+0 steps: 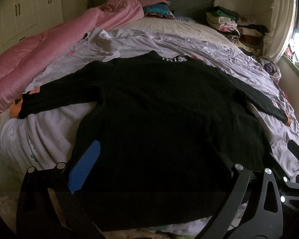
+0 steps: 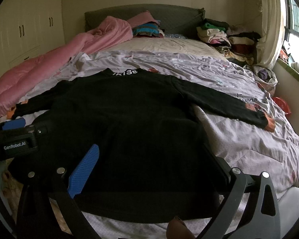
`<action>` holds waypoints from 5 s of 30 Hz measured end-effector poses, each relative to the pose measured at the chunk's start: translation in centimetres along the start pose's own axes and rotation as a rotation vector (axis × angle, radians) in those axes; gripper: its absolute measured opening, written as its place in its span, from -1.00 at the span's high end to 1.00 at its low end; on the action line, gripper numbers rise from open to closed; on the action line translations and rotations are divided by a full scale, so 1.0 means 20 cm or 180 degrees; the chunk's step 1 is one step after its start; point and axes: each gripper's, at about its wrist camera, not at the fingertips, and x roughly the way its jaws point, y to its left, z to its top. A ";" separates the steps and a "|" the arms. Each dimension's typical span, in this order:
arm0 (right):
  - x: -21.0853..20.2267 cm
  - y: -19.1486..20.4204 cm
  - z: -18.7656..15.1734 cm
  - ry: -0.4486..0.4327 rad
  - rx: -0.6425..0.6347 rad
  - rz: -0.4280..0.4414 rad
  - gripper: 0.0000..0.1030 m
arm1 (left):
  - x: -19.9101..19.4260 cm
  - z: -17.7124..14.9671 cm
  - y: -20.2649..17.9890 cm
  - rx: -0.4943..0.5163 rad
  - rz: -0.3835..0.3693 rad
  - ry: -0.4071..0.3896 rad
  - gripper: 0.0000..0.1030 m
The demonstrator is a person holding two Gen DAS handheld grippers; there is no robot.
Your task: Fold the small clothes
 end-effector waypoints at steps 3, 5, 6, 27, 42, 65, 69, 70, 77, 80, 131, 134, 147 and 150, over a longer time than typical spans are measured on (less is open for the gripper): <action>0.00 0.00 0.00 0.0005 0.0002 0.0005 -0.92 | 0.00 0.00 0.00 -0.0002 -0.0004 0.0009 -0.83; 0.00 0.00 0.00 0.0006 0.0008 0.0006 -0.92 | 0.00 0.00 0.00 0.0006 0.0001 0.0005 -0.83; 0.00 0.00 0.00 0.0003 0.0014 0.0011 -0.92 | 0.00 0.00 0.00 0.0000 0.0006 0.0000 -0.83; 0.13 -0.13 0.09 0.0023 0.0151 -0.0044 -0.92 | 0.11 0.09 -0.08 0.0075 0.0055 0.0038 -0.83; 0.27 -0.34 0.27 -0.0034 0.0399 -0.0236 -0.92 | 0.26 0.27 -0.20 0.0177 0.0051 0.0042 -0.83; 0.58 -0.85 0.33 0.0280 0.0889 -0.0914 -0.92 | 0.61 0.51 -0.42 0.0309 0.0083 0.0226 -0.83; 0.62 -0.95 0.31 0.0339 0.0975 -0.0983 -0.92 | 0.66 0.53 -0.46 0.0325 0.0099 0.0267 -0.83; 0.64 -0.98 0.30 0.0362 0.0997 -0.1009 -0.92 | 0.68 0.53 -0.46 0.0327 0.0090 0.0278 -0.83; 0.73 -1.20 0.23 0.0554 0.1332 -0.1138 -0.92 | 0.77 0.53 -0.53 0.0387 0.0105 0.0363 -0.83; 0.77 -1.29 0.18 0.0661 0.1529 -0.1157 -0.92 | 0.81 0.53 -0.55 0.0396 0.0103 0.0414 -0.83; 0.50 -0.58 0.78 -0.0449 0.0753 -0.0004 0.69 | 0.55 0.71 0.00 -0.0114 0.0106 -0.0059 -0.83; 0.53 -0.46 0.79 -0.0413 0.0629 0.0058 0.69 | 0.54 0.70 0.08 -0.0233 0.0064 -0.0074 -0.83; 0.71 -0.03 0.78 -0.0220 0.0168 0.0231 0.69 | 0.60 0.67 0.38 -0.0816 -0.0512 0.0025 -0.83; 0.75 0.05 0.76 -0.0186 0.0090 0.0282 0.69 | 0.63 0.65 0.44 -0.0927 -0.0712 0.0021 -0.83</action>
